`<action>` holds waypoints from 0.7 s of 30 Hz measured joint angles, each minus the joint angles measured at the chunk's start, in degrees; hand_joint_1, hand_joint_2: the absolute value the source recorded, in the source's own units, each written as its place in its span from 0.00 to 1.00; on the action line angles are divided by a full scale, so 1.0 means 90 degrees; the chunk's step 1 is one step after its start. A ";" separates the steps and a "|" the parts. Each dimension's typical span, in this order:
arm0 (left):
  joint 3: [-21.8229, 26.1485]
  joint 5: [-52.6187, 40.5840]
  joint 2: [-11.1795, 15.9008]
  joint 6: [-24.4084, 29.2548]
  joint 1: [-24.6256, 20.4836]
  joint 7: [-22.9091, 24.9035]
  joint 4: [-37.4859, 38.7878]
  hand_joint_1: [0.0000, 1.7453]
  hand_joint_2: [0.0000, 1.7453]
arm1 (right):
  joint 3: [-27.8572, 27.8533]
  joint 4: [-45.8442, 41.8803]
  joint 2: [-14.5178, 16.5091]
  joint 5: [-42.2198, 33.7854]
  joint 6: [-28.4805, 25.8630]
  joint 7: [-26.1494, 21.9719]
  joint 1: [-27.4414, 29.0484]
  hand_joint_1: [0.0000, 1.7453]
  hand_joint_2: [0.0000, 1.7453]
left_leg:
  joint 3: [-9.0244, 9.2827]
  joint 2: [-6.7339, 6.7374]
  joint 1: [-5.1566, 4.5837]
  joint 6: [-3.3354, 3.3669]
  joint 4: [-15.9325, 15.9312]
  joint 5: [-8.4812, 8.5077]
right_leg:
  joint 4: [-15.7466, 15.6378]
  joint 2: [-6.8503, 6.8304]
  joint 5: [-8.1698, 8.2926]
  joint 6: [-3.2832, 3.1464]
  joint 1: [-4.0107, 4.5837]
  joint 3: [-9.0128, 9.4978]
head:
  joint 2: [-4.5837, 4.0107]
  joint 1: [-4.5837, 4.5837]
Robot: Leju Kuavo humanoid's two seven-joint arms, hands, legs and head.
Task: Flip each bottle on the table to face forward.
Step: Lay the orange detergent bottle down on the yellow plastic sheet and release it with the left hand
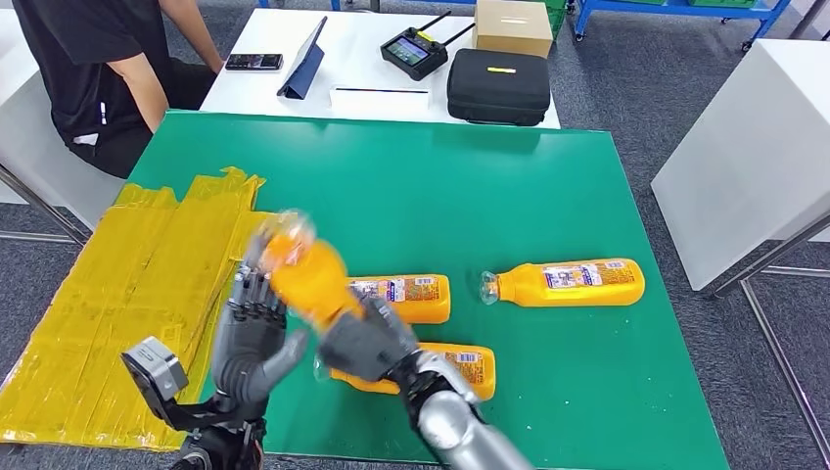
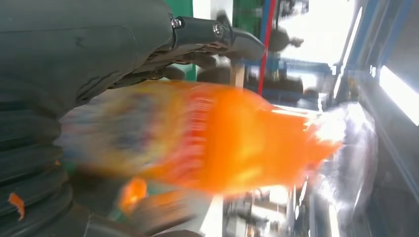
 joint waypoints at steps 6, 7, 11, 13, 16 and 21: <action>0.0535 -0.0160 -0.0079 0.0223 0.0081 0.0269 -0.0158 0.00 1.00 | 0.0811 0.0363 0.0042 0.0385 -0.0160 0.0068 -0.0178 1.00 1.00 | -0.0004 0.0001 0.0002 0.0000 0.0000 0.0000 | 0.0000 0.0000 -0.0001 -0.0001 0.0001 -0.0006 | 0.0000 0.0001; 0.0630 -0.0164 -0.0098 0.0221 0.0089 0.0304 -0.0183 0.00 1.00 | 0.0914 0.0377 0.0047 0.0410 -0.0208 0.0119 -0.0222 1.00 1.00 | -0.0004 0.0001 0.0002 0.0000 0.0000 0.0000 | 0.0000 0.0000 -0.0001 -0.0001 0.0001 -0.0007 | 0.0000 0.0001; 0.0889 -0.0222 -0.0156 0.0198 0.0100 0.0391 -0.0212 0.00 1.00 | 0.1175 0.0387 0.0050 0.0447 -0.0338 0.0303 -0.0354 1.00 1.00 | -0.0004 0.0001 0.0002 0.0000 0.0000 0.0001 | -0.0001 -0.0001 -0.0001 -0.0001 0.0001 -0.0008 | 0.0000 0.0001; 0.0951 -0.0371 -0.0172 0.0187 0.0098 0.0413 -0.0212 0.34 1.00 | 0.1241 0.0387 0.0046 0.0449 -0.0367 0.0337 -0.0370 1.00 1.00 | -0.0004 0.0001 0.0002 0.0000 0.0000 0.0001 | -0.0001 -0.0001 0.0000 -0.0001 0.0000 -0.0007 | 0.0000 0.0001; 0.0975 -0.0727 -0.0174 0.0148 0.0098 0.0474 -0.0212 1.00 1.00 | 0.1286 0.0387 0.0016 0.0485 -0.0412 0.0345 -0.0369 1.00 1.00 | -0.0004 0.0000 0.0001 0.0000 0.0001 0.0001 | -0.0001 -0.0001 0.0000 -0.0001 0.0000 -0.0007 | 0.0000 0.0002; 0.0997 -0.1171 -0.0174 -0.0048 0.0107 0.0612 -0.0212 1.00 1.00 | 0.1294 0.0387 -0.0037 0.0596 -0.0429 0.0321 -0.0349 1.00 1.00 | -0.0004 0.0000 0.0001 0.0000 0.0001 0.0000 | -0.0001 0.0000 0.0000 -0.0001 0.0001 -0.0008 | 0.0000 0.0001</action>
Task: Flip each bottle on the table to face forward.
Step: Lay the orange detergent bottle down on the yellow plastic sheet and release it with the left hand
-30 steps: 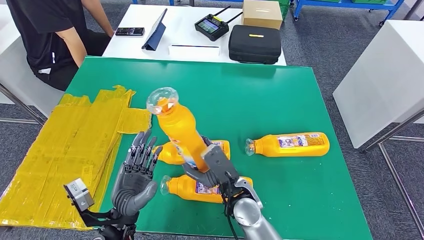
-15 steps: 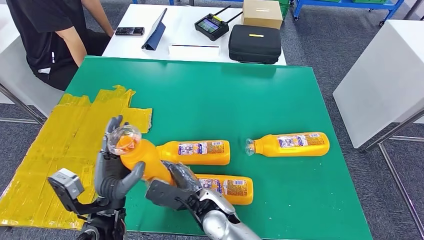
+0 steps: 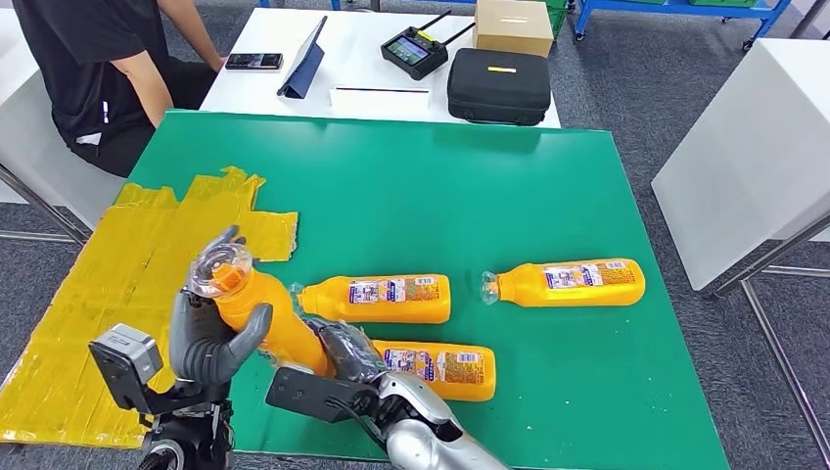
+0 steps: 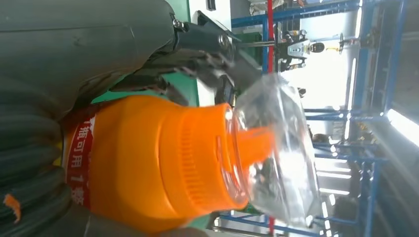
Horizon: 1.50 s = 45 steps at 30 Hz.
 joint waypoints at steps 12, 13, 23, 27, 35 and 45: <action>0.0062 -0.0097 0.0000 -0.0193 0.0006 0.0075 0.0000 1.00 1.00 | -0.0002 0.0001 -0.0033 0.0073 -0.0005 -0.0017 0.0044 1.00 1.00 | 0.0000 0.0000 0.0000 0.0000 0.0000 0.0000 | 0.0000 0.0000 0.0000 0.0000 0.0000 0.0000 | 0.0000 0.0001; 0.0066 -0.0095 0.0000 -0.0230 -0.0001 0.0091 0.0000 1.00 1.00 | -0.0002 0.0001 -0.0040 0.0073 -0.0020 -0.0016 0.0047 1.00 1.00 | 0.0000 0.0000 0.0000 0.0000 0.0000 0.0000 | 0.0000 0.0000 0.0000 0.0000 0.0000 0.0000 | 0.0000 0.0001; 0.0101 -0.0273 -0.0084 -0.0197 -0.0012 0.0280 0.0000 1.00 1.00 | -0.0145 -0.0411 -0.0134 0.0090 -0.0759 0.0016 0.0343 0.00 0.00 | 0.0000 -0.0002 0.0000 0.0000 0.0000 0.0000 | -0.0001 0.0000 0.0000 0.0000 0.0000 -0.0001 | 0.0000 -0.0001; 0.0206 -0.0320 -0.0137 -0.0083 0.0058 0.0298 -0.0003 1.00 1.00 | -0.0356 -0.0845 -0.0192 0.0039 -0.0978 -0.0008 0.0539 0.00 0.00 | 0.0000 -0.0001 0.0000 0.0000 0.0000 0.0000 | -0.0001 0.0000 0.0000 0.0000 0.0000 -0.0003 | 0.0000 -0.0001; 0.0356 -0.0172 -0.0177 0.0041 0.0118 0.0209 -0.0007 1.00 1.00 | -0.0740 -0.1469 -0.0378 -0.0050 -0.1099 -0.0153 0.1020 0.00 0.00 | -0.0001 -0.0002 -0.0001 0.0000 0.0000 -0.0001 | -0.0001 0.0000 0.0000 0.0000 -0.0001 -0.0001 | 0.0000 -0.0001; 0.0432 0.0023 -0.0177 0.0303 0.0398 0.0011 -0.0075 1.00 1.00 | -0.0808 -0.1718 -0.0562 -0.0050 -0.1134 -0.0328 0.1408 0.00 0.00 | -0.0001 -0.0001 0.0000 -0.0001 -0.0001 -0.0002 | -0.0002 0.0000 -0.0002 -0.0001 0.0000 -0.0002 | 0.0000 0.0000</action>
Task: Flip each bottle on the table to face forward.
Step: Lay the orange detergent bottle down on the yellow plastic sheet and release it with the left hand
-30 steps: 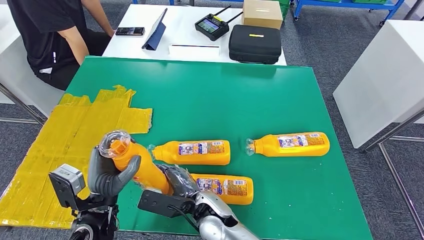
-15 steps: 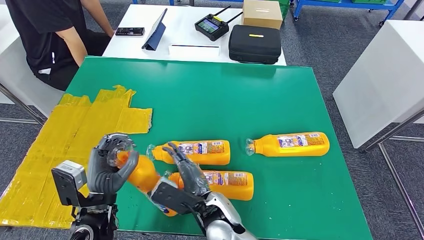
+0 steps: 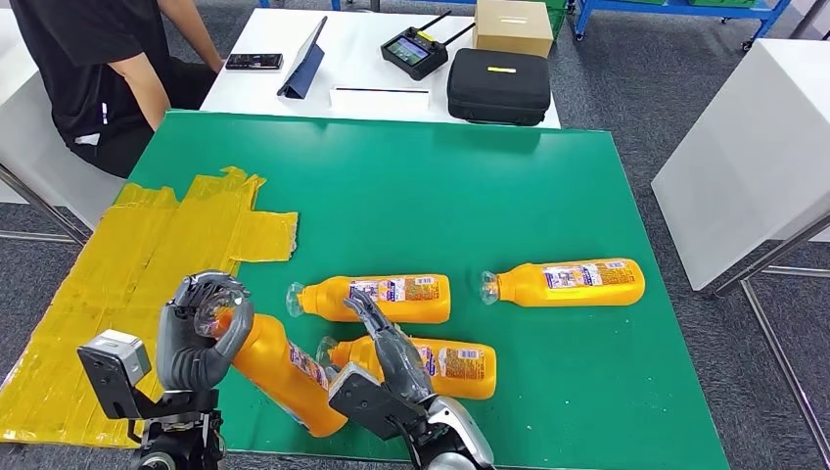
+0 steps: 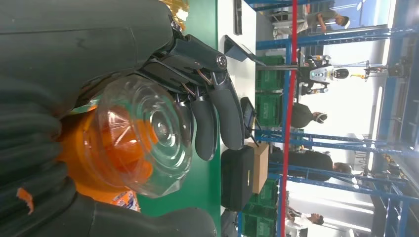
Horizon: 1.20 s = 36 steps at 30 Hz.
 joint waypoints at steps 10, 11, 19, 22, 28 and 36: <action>0.0028 0.0039 0.0000 0.0177 0.0104 -0.0063 -0.0039 1.00 1.00 | 0.0000 -0.0016 -0.0041 -0.0026 0.0010 -0.0027 0.0044 0.00 0.00 | 0.0000 0.0000 0.0000 0.0000 0.0000 0.0001 | 0.0001 0.0000 0.0001 0.0001 0.0000 0.0003 | 0.0000 -0.0002; 0.0032 0.0044 0.0000 0.0192 0.0114 -0.0067 -0.0048 1.00 1.00 | 0.0000 -0.0016 -0.0041 -0.0028 0.0011 -0.0028 0.0043 0.00 0.00 | 0.0000 0.0000 0.0000 0.0000 0.0000 0.0001 | 0.0001 0.0000 0.0001 0.0001 0.0000 0.0002 | 0.0000 -0.0001; 0.0079 0.0059 0.0000 0.0219 0.0173 -0.0075 -0.0090 0.96 1.00 | 0.0001 -0.0016 -0.0041 -0.0029 0.0015 -0.0033 0.0040 0.00 0.00 | 0.0000 0.0000 0.0000 0.0000 0.0000 0.0000 | 0.0000 0.0000 0.0000 0.0000 0.0000 0.0002 | 0.0000 -0.0001; 0.0091 0.0027 0.0000 0.0368 0.0184 -0.0105 -0.0090 0.21 0.25 | 0.0003 -0.0016 -0.0041 -0.0034 0.0015 -0.0039 0.0041 0.00 0.00 | 0.0000 0.0000 0.0000 0.0000 0.0000 0.0000 | 0.0000 0.0000 0.0000 0.0000 0.0000 0.0002 | 0.0000 -0.0002; 0.0389 -0.0987 -0.0053 0.2077 0.0032 -0.0281 -0.0086 0.00 0.00 | 0.0030 -0.0016 -0.0041 -0.0049 0.0040 -0.0046 0.0038 0.00 0.00 | 0.0001 -0.0001 0.0001 0.0000 0.0000 0.0001 | 0.0001 -0.0002 0.0001 0.0000 0.0001 0.0002 | 0.0000 -0.0001; 0.2126 -0.1646 -0.0141 0.3370 -0.0935 -0.1368 0.0166 0.00 0.00 | 0.0280 0.0078 -0.0052 -0.0140 0.0259 -0.0206 -0.0101 0.00 0.00 | 0.0000 -0.0002 0.0011 -0.0010 -0.0001 0.0010 | 0.0003 -0.0001 0.0004 -0.0002 0.0009 0.0003 | 0.0000 -0.0001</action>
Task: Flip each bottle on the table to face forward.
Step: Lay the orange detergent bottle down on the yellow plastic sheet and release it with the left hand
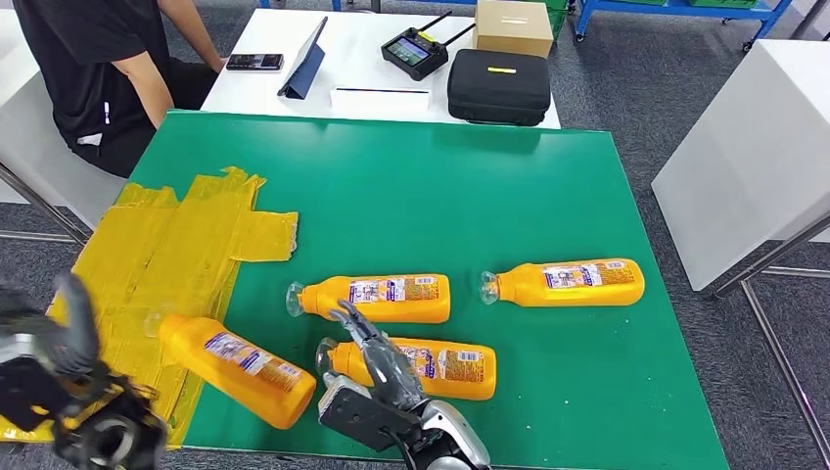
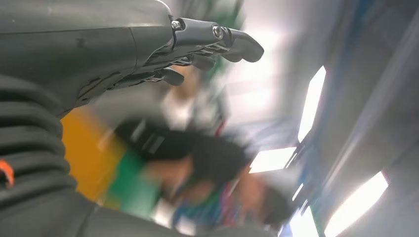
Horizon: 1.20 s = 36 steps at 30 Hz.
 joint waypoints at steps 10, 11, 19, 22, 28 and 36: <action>0.1413 0.0822 -0.0019 0.0005 -0.0265 -0.0777 -0.0527 0.00 0.00 | 0.0243 0.0272 -0.0041 -0.0193 -0.0103 -0.0112 -0.0121 0.00 0.00 | -0.0003 -0.0001 0.0002 -0.0004 0.0000 -0.0002 | -0.0001 0.0000 -0.0001 -0.0002 0.0000 -0.0001 | 0.0000 0.0001; 0.1416 0.0884 -0.0030 0.0005 -0.0191 -0.0779 -0.0605 0.00 0.00 | 0.0248 0.0288 -0.0041 -0.0186 -0.0129 -0.0096 -0.0122 0.00 0.00 | -0.0002 0.0000 0.0002 -0.0004 0.0000 -0.0002 | -0.0002 0.0001 -0.0001 -0.0002 0.0000 -0.0003 | 0.0000 0.0001; 0.1381 0.1067 -0.0137 0.0003 0.0293 -0.0780 -0.1089 0.00 0.00 | 0.0250 0.0324 -0.0074 0.0112 -0.0240 0.0141 -0.0120 0.00 0.00 | -0.0001 0.0001 0.0004 -0.0005 0.0000 -0.0002 | -0.0002 0.0000 -0.0002 -0.0003 0.0002 -0.0004 | 0.0000 0.0001; 0.1374 0.1111 -0.0154 0.0003 0.0378 -0.0782 -0.1166 0.00 0.00 | 0.0251 0.0323 -0.0087 0.0157 -0.0249 0.0171 -0.0120 0.00 0.00 | -0.0001 0.0001 0.0004 -0.0005 0.0000 -0.0001 | -0.0002 0.0000 -0.0002 -0.0003 0.0002 -0.0003 | 0.0000 0.0001; 0.1291 0.1167 -0.0163 0.0003 0.0499 -0.0782 -0.1220 0.00 0.00 | 0.0244 0.0251 -0.0104 0.0783 -0.0456 0.0533 -0.0079 0.00 1.00 | -0.0001 0.0000 0.0004 -0.0005 0.0000 -0.0002 | -0.0002 0.0000 -0.0002 -0.0003 0.0001 -0.0003 | 0.0000 0.0001; 0.1120 0.1275 -0.0160 0.0003 0.0645 -0.0782 -0.1254 0.00 0.00 | 0.0185 -0.0154 -0.0142 0.1408 -0.0538 0.0949 0.0059 0.00 1.00 | -0.0001 0.0000 0.0004 -0.0006 0.0000 -0.0002 | -0.0002 0.0001 -0.0002 -0.0003 0.0002 -0.0006 | 0.0000 0.0002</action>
